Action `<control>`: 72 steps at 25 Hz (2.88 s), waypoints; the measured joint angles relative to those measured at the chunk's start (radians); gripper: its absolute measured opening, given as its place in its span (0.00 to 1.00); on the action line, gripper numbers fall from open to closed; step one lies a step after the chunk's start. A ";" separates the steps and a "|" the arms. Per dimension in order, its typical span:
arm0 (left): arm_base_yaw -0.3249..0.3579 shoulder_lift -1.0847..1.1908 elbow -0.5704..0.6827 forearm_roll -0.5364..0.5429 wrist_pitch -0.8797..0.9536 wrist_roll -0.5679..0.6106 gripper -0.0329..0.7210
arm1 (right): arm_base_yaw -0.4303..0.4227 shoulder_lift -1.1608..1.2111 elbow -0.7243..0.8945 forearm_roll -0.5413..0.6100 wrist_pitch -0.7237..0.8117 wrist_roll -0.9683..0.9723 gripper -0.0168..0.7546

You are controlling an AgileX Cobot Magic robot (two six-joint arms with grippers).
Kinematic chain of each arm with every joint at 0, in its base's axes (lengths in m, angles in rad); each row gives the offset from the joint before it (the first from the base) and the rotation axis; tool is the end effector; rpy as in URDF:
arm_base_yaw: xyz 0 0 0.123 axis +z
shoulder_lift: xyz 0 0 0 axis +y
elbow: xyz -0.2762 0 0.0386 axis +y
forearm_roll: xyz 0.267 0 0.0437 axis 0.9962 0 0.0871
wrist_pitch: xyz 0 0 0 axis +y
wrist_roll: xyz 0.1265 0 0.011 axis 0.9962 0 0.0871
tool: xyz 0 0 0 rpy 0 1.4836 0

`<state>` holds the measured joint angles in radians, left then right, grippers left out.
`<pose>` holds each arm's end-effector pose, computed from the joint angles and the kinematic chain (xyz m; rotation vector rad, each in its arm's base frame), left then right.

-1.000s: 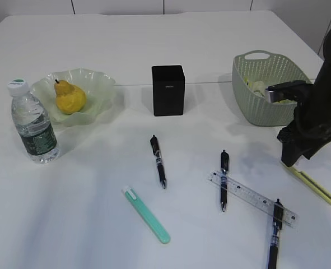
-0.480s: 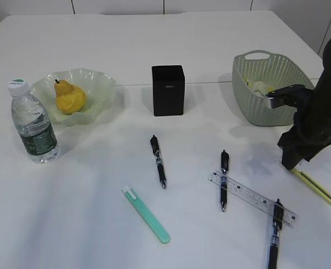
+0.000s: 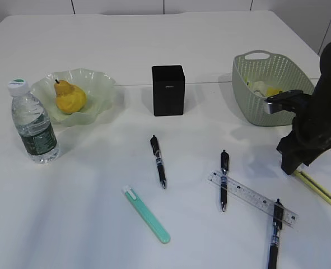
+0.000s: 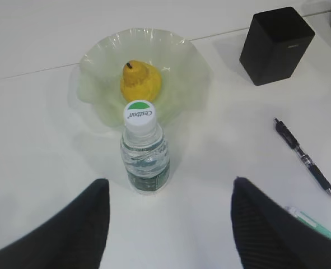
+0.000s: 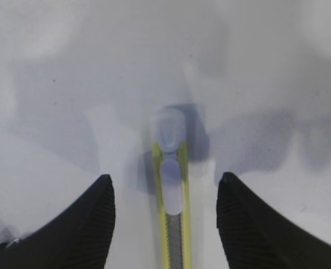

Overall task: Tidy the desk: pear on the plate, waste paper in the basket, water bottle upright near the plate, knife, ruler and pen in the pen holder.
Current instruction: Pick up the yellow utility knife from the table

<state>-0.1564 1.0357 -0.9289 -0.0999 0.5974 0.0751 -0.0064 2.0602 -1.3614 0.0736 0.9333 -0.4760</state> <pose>0.2617 -0.0485 0.3221 0.1944 2.1799 -0.1541 0.3999 0.0049 0.0836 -0.6564 3.0309 0.0803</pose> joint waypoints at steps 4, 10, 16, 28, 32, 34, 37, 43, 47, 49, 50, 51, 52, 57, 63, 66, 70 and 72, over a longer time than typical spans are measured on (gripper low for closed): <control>0.000 0.000 0.000 0.000 -0.010 0.000 0.67 | 0.000 0.014 0.000 0.000 0.000 -0.001 0.62; 0.000 0.000 0.000 0.000 -0.013 0.000 0.67 | 0.000 0.019 0.000 0.000 0.000 -0.001 0.62; 0.000 0.000 0.000 0.000 -0.013 0.000 0.67 | 0.000 0.019 0.000 0.000 0.002 -0.002 0.62; 0.000 0.000 0.000 0.004 -0.015 0.000 0.67 | 0.000 0.019 0.000 0.000 0.015 -0.003 0.62; 0.000 0.000 0.000 0.004 -0.015 0.000 0.67 | 0.000 0.019 0.000 0.014 0.035 -0.003 0.62; 0.000 0.000 0.000 0.004 -0.015 0.000 0.67 | 0.000 0.019 0.000 0.021 0.053 -0.003 0.62; 0.000 0.000 0.000 0.004 -0.021 0.000 0.67 | 0.000 0.019 0.000 0.024 0.071 -0.003 0.62; 0.000 0.000 0.000 0.004 -0.042 0.000 0.67 | 0.000 0.019 0.000 0.024 0.075 -0.003 0.62; 0.000 0.000 0.000 0.004 -0.043 0.000 0.67 | 0.000 0.019 0.000 0.024 0.069 -0.003 0.62; 0.000 0.000 0.000 0.004 -0.043 0.000 0.67 | 0.000 0.019 0.000 0.024 0.064 -0.003 0.62; 0.000 0.000 0.000 0.004 -0.043 0.000 0.67 | 0.000 0.019 0.000 0.024 0.061 -0.003 0.62; 0.000 0.000 0.000 0.004 -0.043 0.000 0.67 | 0.000 0.019 0.000 0.024 0.054 -0.003 0.62; 0.000 0.000 0.000 0.004 -0.044 0.000 0.67 | 0.000 0.019 0.000 0.024 0.050 -0.003 0.62; 0.000 0.000 0.000 0.004 -0.046 0.000 0.67 | 0.000 0.022 0.000 0.024 0.046 -0.003 0.62; 0.000 0.000 0.000 0.004 -0.048 0.000 0.67 | 0.000 0.035 0.000 0.024 0.044 -0.001 0.62; 0.000 0.000 0.000 0.004 -0.048 0.000 0.67 | 0.000 0.035 0.000 0.024 0.044 -0.001 0.62; 0.000 0.000 0.000 0.004 -0.048 0.000 0.67 | 0.000 0.035 0.000 0.024 0.048 -0.001 0.62; 0.000 0.000 0.000 0.004 -0.048 0.000 0.67 | 0.000 0.035 0.000 0.024 0.050 -0.001 0.62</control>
<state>-0.1564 1.0357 -0.9289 -0.0960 0.5494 0.0751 -0.0064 2.0950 -1.3614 0.0979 0.9837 -0.4767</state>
